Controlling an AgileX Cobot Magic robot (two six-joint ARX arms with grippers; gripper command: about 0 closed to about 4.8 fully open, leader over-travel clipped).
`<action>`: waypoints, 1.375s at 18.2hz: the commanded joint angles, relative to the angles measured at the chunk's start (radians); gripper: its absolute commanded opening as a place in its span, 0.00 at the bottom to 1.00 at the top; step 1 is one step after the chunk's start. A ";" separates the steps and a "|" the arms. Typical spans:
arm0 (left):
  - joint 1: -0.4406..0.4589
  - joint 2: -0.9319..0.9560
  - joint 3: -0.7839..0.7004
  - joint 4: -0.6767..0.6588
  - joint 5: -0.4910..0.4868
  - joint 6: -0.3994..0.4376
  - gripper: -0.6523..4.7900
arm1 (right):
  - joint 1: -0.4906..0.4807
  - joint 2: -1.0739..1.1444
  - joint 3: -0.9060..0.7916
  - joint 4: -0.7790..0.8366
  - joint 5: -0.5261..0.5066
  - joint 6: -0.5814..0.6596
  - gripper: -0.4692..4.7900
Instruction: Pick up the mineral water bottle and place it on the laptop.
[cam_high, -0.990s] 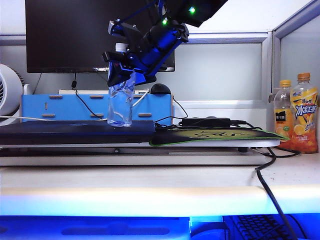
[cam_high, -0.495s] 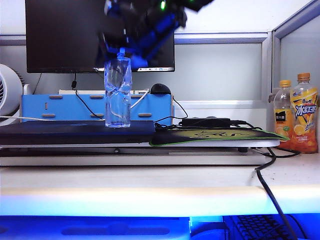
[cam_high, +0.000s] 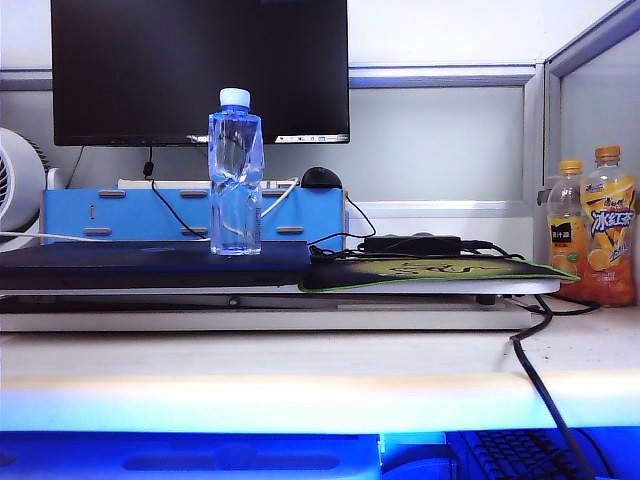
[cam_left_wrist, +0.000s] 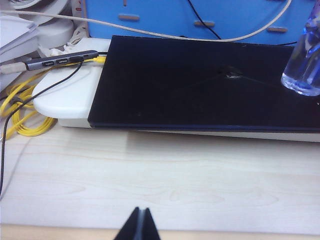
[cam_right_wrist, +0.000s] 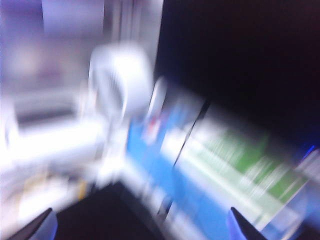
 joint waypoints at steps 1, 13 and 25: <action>0.000 -0.002 0.000 -0.002 0.003 0.001 0.12 | 0.001 -0.196 0.005 0.045 0.025 -0.003 1.00; 0.000 -0.002 0.000 -0.002 0.003 0.002 0.12 | 0.001 -0.812 0.005 -0.266 0.230 -0.100 0.21; 0.000 -0.002 0.000 -0.002 0.003 0.002 0.12 | 0.028 -1.094 -0.017 -0.614 0.557 -0.197 0.21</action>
